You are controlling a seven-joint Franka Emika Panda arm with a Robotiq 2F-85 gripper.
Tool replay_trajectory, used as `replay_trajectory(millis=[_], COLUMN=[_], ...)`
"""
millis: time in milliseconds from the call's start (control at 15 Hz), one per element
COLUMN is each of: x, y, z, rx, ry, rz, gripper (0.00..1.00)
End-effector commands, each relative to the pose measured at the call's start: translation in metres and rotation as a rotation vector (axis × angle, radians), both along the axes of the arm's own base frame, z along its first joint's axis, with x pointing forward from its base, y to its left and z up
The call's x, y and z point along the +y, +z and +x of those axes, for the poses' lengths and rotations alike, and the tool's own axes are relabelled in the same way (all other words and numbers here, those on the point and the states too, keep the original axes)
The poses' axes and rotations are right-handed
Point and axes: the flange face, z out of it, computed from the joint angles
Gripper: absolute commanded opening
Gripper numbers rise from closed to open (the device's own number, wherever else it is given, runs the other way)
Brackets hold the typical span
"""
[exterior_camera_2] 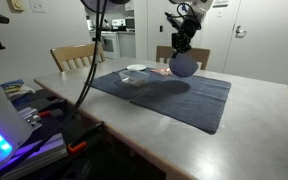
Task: Pick the blue bowl and pour the beans into the clear bowl
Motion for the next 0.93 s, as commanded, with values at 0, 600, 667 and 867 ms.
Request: replay_trajectory(millis=[0,600,667,867], x=[0.001,-0.003,-0.003,-0.003], y=[-0.012,-0.010,-0.007,0.005], z=[0.006,0.013,0.013,0.013], rx=[-0.030,-0.070,-0.072,-0.081], ry=[-0.055,-0.102,-0.100,-0.091], rz=[-0.029,-0.080,-0.079,-0.072], gripper=[0.01,0.44,0.48,0.65])
